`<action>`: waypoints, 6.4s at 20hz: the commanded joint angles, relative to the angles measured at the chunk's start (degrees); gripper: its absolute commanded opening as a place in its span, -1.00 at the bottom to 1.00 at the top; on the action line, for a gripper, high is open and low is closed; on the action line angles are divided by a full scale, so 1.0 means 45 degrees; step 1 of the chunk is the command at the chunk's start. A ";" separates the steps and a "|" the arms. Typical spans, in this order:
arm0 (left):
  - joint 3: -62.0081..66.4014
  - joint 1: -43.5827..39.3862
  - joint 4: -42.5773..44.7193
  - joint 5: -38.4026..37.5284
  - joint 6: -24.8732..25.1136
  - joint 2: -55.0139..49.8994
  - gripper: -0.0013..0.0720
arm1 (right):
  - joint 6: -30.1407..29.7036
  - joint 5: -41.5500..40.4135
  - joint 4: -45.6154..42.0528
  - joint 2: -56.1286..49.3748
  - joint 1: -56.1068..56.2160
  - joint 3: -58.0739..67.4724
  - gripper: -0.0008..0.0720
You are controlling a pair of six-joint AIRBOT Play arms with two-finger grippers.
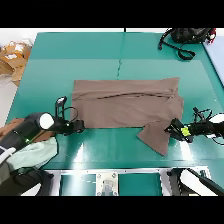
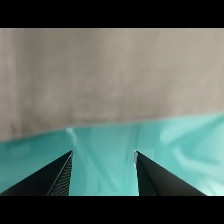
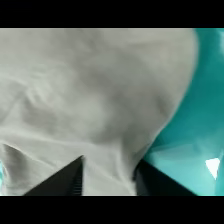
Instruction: Fold the shirts.
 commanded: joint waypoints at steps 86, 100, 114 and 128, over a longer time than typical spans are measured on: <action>1.4008 0.1996 -0.1001 -0.3740 0.3623 -0.8495 -0.90 | -0.7334 0.5474 0.4172 -1.1268 0.0015 1.4134 -0.93; 1.5378 -0.3565 -0.7038 0.1452 0.5576 -1.3770 -0.90 | -0.2987 0.8471 0.4095 -0.7193 0.4347 1.8321 -0.93; 2.0070 0.2516 0.2463 -1.0083 0.4347 -1.1298 -0.90 | -0.1554 0.5600 0.3881 -0.7485 0.7422 1.8302 -0.93; 1.8831 0.4386 0.3036 -1.1103 0.5921 -0.9947 -0.90 | -0.0044 -0.3449 0.4911 -1.1808 1.3420 1.8331 0.37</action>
